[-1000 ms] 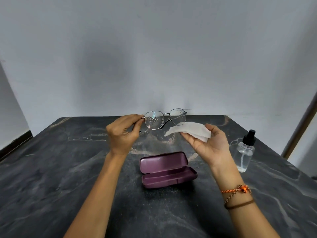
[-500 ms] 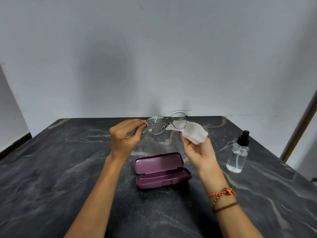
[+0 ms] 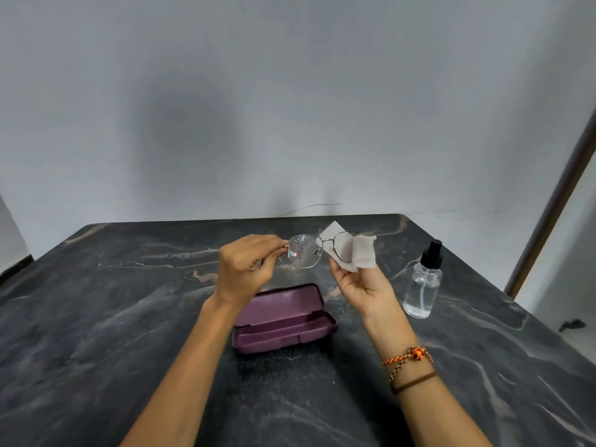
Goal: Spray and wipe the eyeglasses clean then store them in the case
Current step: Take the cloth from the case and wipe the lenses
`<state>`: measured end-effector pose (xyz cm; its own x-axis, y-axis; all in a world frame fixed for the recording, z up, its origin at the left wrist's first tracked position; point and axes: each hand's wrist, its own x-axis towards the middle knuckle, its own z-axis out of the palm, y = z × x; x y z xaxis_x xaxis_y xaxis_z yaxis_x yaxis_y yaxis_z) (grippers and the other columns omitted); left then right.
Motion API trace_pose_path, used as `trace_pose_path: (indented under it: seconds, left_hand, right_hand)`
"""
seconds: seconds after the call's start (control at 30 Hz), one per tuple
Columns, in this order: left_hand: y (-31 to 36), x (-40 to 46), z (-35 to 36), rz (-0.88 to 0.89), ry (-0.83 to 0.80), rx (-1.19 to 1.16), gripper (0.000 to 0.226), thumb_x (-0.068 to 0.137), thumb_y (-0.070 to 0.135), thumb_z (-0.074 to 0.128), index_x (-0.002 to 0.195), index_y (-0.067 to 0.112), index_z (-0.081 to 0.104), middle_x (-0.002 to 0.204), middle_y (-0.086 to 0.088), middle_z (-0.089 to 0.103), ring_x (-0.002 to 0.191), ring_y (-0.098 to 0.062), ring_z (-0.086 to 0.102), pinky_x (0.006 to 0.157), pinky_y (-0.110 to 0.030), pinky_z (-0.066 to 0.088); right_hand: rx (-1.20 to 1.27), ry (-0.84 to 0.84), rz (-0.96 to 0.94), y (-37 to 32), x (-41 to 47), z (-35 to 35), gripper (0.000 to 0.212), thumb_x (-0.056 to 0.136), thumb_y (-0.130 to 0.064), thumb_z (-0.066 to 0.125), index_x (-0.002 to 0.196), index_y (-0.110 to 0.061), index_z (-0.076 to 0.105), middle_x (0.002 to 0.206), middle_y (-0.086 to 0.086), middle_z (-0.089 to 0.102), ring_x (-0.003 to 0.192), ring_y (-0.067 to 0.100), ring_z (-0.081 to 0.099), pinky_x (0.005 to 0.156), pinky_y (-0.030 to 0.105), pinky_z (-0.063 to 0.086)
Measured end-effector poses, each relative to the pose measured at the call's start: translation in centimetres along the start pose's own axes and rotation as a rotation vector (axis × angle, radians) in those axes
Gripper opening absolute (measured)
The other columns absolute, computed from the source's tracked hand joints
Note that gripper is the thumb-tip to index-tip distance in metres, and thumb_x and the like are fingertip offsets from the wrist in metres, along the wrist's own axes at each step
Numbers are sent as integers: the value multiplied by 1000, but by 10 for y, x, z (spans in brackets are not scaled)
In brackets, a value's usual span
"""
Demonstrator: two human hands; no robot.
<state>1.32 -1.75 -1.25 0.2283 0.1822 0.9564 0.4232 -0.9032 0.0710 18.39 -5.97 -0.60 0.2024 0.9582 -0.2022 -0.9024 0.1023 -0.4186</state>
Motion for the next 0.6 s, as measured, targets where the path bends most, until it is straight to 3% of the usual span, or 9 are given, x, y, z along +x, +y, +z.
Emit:
trace_pose_path:
  seconds: [0.13,0.23,0.37,0.47,0.6]
  left_hand:
    - [5,-6,3,37,-49,-27,7,67,1,74,69,-6,72,65,-13,72,62,-21,70,57,-28,55]
    - [7,-10,6,56,-85,-50,17,73,10,67,69,-5,73,65,-12,72,62,-20,70,52,-29,57]
    - [10,-13,12,70,-113,-44,8,65,2,76,69,-4,73,65,-11,72,61,-19,69,53,-28,57]
    - [9,-16,14,49,-125,-40,9,62,-2,76,70,-3,73,64,-10,72,60,-18,69,56,-27,57]
    - [7,-17,13,21,-111,-18,6,63,-2,75,69,-3,73,63,-10,72,60,-18,69,57,-25,56]
  right_hand:
    - [-113,71,-37,0,2,-7,13,87,-14,56,78,-5,57,53,9,69,45,20,66,44,27,56]
    - [-203,194,-148,1,6,-9,23,85,-29,58,79,-7,55,73,10,65,57,21,65,43,24,55]
    - [-277,282,-242,1,8,-10,32,87,-38,54,79,-7,55,75,8,61,54,19,62,39,22,53]
    - [-337,246,-265,0,9,-12,34,90,-37,50,99,-5,55,78,9,60,41,13,61,36,18,49]
    - [-360,166,-238,-2,10,-11,48,93,-42,40,120,-3,48,83,9,60,65,18,61,45,21,54]
